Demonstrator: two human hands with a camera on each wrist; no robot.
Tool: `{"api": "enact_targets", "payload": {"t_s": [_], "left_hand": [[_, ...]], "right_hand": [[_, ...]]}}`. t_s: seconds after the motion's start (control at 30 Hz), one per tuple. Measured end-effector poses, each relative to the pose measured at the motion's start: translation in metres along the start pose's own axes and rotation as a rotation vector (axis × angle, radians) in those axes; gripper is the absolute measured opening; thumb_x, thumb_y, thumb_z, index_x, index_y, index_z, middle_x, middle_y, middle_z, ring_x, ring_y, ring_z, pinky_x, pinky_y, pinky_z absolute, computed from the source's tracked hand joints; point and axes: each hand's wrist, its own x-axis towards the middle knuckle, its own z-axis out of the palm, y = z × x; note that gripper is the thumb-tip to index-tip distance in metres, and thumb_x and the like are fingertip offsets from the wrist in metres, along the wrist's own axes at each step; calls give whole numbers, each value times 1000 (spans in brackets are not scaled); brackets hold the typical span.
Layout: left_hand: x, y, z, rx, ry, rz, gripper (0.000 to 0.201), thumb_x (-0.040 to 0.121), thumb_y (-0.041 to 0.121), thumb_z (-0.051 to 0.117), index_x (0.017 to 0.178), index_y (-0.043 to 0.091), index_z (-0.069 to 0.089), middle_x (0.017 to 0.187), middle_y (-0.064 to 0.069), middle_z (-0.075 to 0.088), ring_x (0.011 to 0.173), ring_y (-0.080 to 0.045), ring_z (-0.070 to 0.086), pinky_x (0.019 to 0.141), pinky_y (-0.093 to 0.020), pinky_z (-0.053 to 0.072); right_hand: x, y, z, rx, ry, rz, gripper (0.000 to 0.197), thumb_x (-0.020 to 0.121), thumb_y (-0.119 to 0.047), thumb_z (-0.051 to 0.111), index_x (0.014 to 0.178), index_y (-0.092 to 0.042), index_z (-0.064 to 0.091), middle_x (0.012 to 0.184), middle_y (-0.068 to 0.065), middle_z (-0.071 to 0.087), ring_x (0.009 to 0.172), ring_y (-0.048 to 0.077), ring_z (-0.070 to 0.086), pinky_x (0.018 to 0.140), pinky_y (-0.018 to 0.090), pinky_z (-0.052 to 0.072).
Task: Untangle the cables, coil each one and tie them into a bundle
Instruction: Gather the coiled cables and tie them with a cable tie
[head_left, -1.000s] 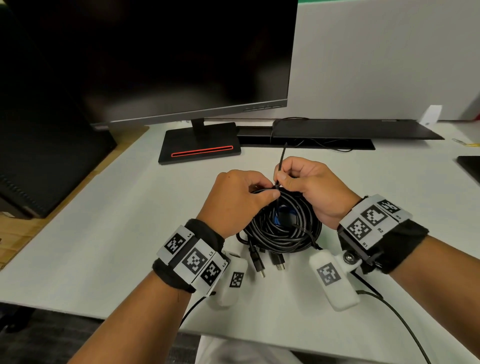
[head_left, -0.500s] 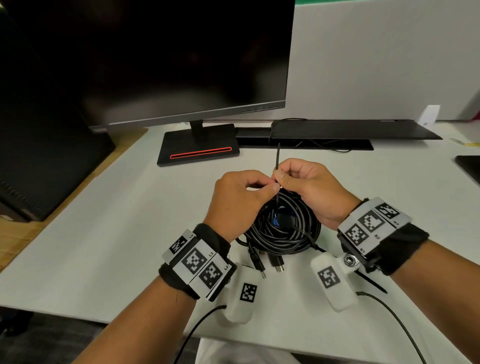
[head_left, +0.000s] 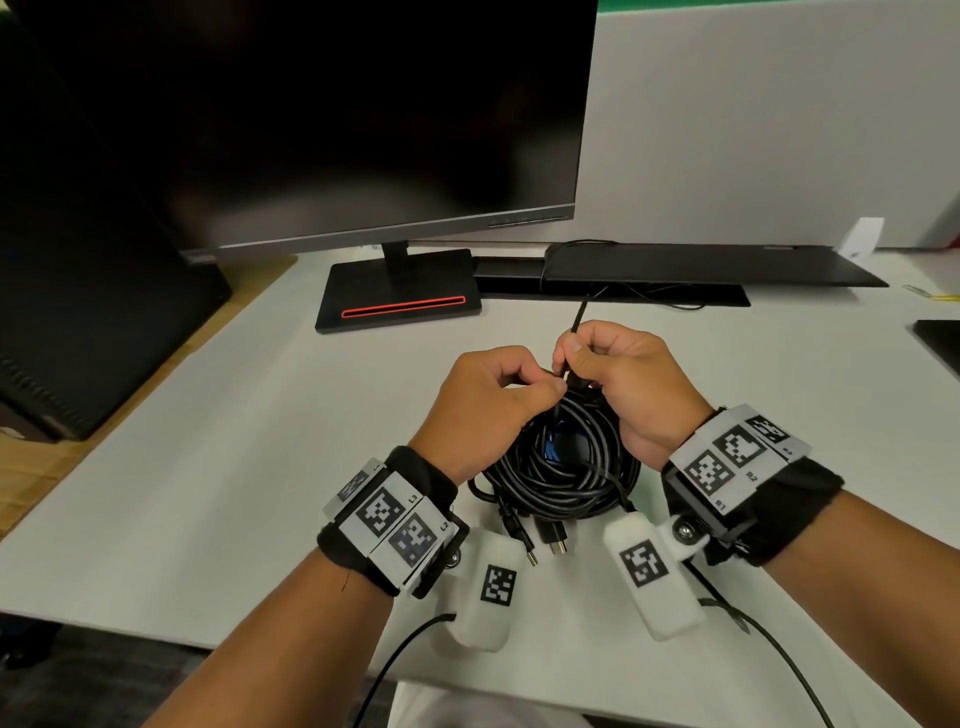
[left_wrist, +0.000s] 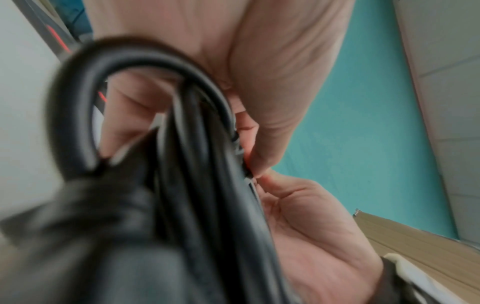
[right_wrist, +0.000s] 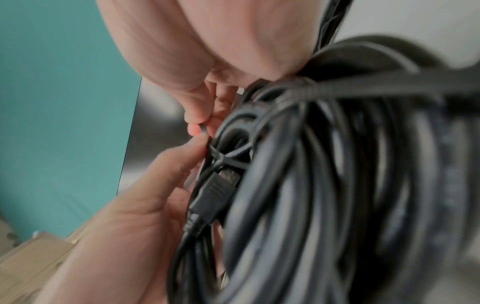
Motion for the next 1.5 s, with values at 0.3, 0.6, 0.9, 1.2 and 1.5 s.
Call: {"api": "enact_targets", "payload": {"t_s": [0.3,0.6,0.9,1.2,1.5], "left_hand": [[-1,3,-24,348,-199,-63,37,95,52,55,127,32,51,126,7,60,116,-8,58,89,-26,49],[-8,14,-51,399,-575,-329,44,96,50,57,100,7,68,60,-9,70,46,-20,64,46,-28,53],[-7,-3,-9,202,-371,-166,35,101,36,54,78,11,62,48,1,57,39,-17,52,51,-39,57],[-3,-6,-1,256,-333,-125,32,103,40,47,80,20,59,51,7,53,41,-11,55,44,-34,56],[-11,-2,-10,339,-244,-114,25,101,45,49,96,24,62,66,0,59,41,-2,51,49,-39,58]], "right_hand": [[-5,1,-19,-299,-81,-78,25,96,-33,61,118,-24,66,117,-9,66,109,5,58,99,28,47],[-29,1,-65,-644,-472,123,49,79,-56,68,125,-39,58,120,-17,66,98,-6,64,82,16,55],[-4,-4,-88,-470,-450,228,48,80,-29,73,127,-28,63,126,-8,66,115,6,63,78,27,58],[-7,-10,-85,-553,-469,303,38,95,-22,64,132,-29,59,129,-3,65,116,18,64,98,41,54],[-37,-6,-90,-760,-377,197,60,91,-46,62,146,-39,36,151,-13,42,131,-1,45,107,25,41]]}}
